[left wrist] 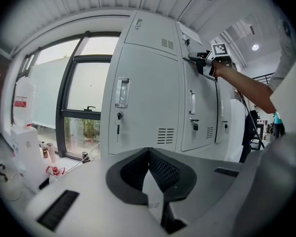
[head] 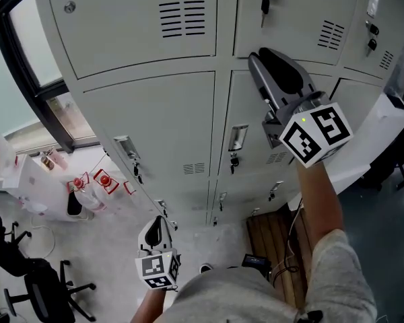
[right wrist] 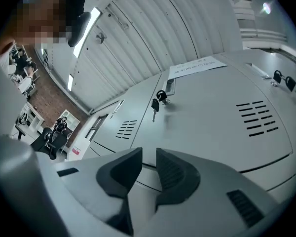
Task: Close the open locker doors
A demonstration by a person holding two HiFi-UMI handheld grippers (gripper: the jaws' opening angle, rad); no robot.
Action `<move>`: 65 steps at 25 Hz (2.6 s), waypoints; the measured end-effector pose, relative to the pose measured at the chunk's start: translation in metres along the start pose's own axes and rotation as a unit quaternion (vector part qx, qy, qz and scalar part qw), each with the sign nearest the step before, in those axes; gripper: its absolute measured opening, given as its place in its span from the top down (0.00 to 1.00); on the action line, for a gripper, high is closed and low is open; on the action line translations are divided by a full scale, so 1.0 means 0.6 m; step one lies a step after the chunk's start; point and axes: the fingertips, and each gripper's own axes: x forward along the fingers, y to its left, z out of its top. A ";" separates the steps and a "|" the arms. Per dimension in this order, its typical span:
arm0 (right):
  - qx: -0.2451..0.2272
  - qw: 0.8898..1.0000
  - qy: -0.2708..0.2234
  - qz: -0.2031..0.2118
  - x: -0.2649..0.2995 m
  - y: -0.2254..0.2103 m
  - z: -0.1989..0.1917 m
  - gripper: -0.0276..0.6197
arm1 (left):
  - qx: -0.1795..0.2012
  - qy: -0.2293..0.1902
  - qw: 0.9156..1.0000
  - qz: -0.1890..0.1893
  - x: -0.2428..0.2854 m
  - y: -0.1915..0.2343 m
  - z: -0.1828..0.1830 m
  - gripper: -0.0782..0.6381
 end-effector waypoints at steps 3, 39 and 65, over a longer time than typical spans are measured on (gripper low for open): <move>-0.003 1.000 0.012 -0.017 0.009 -0.010 -0.008 0.80 | -0.002 -0.001 1.000 -0.002 0.001 0.002 -0.002 0.88; 0.051 0.974 0.218 -0.045 -0.456 0.104 -0.225 0.89 | 0.034 0.013 0.991 -0.131 -0.029 -0.263 -0.019 0.88; 0.121 0.947 0.254 -0.154 -0.959 0.142 -0.151 0.91 | 0.062 0.033 0.985 -0.158 -0.302 -0.554 -0.131 0.88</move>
